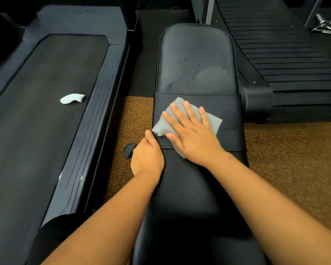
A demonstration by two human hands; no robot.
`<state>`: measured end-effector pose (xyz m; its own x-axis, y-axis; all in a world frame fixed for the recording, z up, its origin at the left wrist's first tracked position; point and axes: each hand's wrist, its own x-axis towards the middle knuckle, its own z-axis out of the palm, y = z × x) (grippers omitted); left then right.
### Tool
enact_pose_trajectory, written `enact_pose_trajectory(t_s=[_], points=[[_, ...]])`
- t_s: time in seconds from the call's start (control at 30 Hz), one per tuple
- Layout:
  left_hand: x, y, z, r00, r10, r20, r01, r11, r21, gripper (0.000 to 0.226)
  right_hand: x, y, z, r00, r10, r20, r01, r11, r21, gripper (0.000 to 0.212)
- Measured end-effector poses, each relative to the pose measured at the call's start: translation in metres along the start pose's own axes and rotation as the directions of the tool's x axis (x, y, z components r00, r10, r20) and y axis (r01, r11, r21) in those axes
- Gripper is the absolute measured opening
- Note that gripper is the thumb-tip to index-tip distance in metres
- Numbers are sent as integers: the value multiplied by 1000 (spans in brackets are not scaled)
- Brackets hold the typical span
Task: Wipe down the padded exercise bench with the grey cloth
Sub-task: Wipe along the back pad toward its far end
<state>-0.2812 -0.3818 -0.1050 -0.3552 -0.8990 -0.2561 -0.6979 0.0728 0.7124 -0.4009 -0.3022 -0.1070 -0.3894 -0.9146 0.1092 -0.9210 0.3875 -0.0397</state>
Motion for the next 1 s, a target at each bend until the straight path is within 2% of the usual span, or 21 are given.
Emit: enact_pose_trajectory(t_s=[0.07, 0.2, 0.33, 0.47, 0.6, 0.8, 0.87, 1.0], points=[[-1, 0, 0, 1000, 6, -11, -6, 1000, 3, 63, -10, 23, -5, 998, 58, 14, -58, 998, 25, 60], [-3, 0, 0, 1000, 9, -22, -9, 1000, 7, 64, 11, 58, -19, 963, 268, 16, -268, 963, 34, 60], [-2, 0, 1, 1000, 2, -21, -2, 1000, 18, 65, 49, 39, -20, 920, 392, 3, -392, 919, 30, 59], [-2, 3, 0, 1000, 9, -18, -9, 1000, 7, 65, 56, 1, -14, 965, 263, -1, -263, 965, 19, 60], [-2, 2, -1, 1000, 13, -5, -13, 1000, -2, 64, 18, -16, -3, 990, 134, -32, -134, 991, 20, 61], [-4, 2, -1, 1000, 26, -14, -26, 1000, 12, 63, -38, 7, -3, 999, -5, 53, 6, 1000, -23, 61], [-3, 1, 0, 999, 28, -21, -28, 999, 15, 64, -32, 21, -8, 997, 12, 76, -12, 1000, 6, 61], [-1, 0, 3, 999, 29, -32, -28, 999, 18, 65, 8, 34, -16, 984, 175, 35, -177, 983, 44, 59]])
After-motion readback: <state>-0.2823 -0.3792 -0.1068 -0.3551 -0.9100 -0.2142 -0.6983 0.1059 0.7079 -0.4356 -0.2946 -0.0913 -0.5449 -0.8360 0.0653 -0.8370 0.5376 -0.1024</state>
